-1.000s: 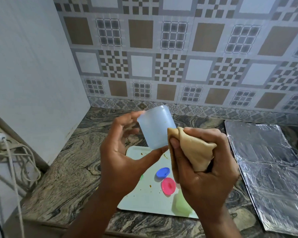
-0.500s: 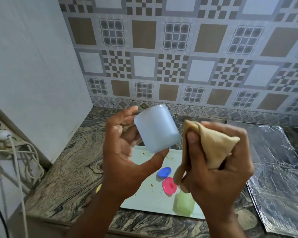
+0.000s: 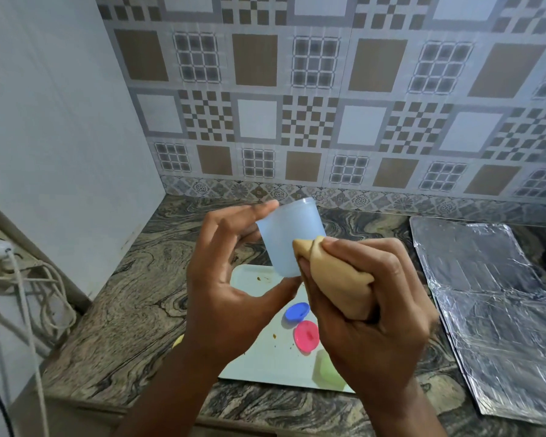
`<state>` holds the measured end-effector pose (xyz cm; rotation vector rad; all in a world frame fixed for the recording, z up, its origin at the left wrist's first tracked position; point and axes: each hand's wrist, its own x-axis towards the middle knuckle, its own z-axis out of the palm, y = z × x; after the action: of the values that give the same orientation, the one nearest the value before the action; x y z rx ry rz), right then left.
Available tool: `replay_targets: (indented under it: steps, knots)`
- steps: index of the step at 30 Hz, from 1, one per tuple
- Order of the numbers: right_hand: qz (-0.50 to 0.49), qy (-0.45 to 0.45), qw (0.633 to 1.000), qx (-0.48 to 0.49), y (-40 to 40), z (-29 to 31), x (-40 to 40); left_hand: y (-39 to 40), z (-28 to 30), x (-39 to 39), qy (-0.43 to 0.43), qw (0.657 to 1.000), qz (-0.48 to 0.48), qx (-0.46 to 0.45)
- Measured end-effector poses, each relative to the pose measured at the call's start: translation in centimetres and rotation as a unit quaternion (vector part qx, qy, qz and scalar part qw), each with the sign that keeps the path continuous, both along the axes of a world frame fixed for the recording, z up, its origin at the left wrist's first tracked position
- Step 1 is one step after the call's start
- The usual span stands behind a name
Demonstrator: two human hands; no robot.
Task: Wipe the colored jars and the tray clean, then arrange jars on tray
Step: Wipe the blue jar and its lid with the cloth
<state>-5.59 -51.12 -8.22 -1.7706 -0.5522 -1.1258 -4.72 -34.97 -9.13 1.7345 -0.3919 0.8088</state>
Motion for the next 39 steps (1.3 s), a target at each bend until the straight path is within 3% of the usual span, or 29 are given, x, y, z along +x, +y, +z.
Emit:
replay_targets:
  steps: [3, 8, 14, 17, 24, 27, 31, 36, 39]
  knots:
    - [-0.008, 0.011, 1.0, -0.002, -0.1, 0.4, 0.2, 0.1, 0.0, 0.0, -0.025, 0.999, 0.006, 0.042]
    - [0.023, 0.062, 0.993, 0.097, 0.4, 2.3, 1.0, 0.0, -0.6, 0.0, -0.021, 0.999, -0.028, 0.008]
    - [0.057, 0.099, 0.976, 0.188, 0.7, 2.0, 1.0, -0.8, -1.0, -0.4, 0.065, 0.985, -0.06, -0.146]
    - [0.057, 0.084, 0.978, 0.184, 1.0, 0.9, -0.1, -0.9, -0.9, -0.3, 0.065, 0.977, -0.078, -0.187]
    - [0.048, 0.065, 0.991, 0.105, 1.0, 0.1, -0.2, -0.4, -0.8, 0.0, 0.101, 0.969, -0.13, -0.185]
    - [0.051, 0.067, 0.993, 0.081, 0.5, -0.4, 0.1, -0.1, -0.2, -0.2, 0.151, 0.942, -0.187, -0.236]
    - [0.079, 0.075, 0.993, 0.051, 0.5, -0.1, 0.0, 0.2, 0.4, 0.0, 0.205, 0.91, -0.185, -0.309]
    - [0.096, 0.12, 0.976, 0.153, 1.1, 1.8, 0.9, 0.5, 0.6, -0.1, 0.242, 0.892, -0.237, -0.298]
    - [0.124, 0.146, 0.967, 0.17, 1.2, 2.2, 1.7, 0.2, 0.7, -0.5, 0.276, 0.851, -0.26, -0.364]
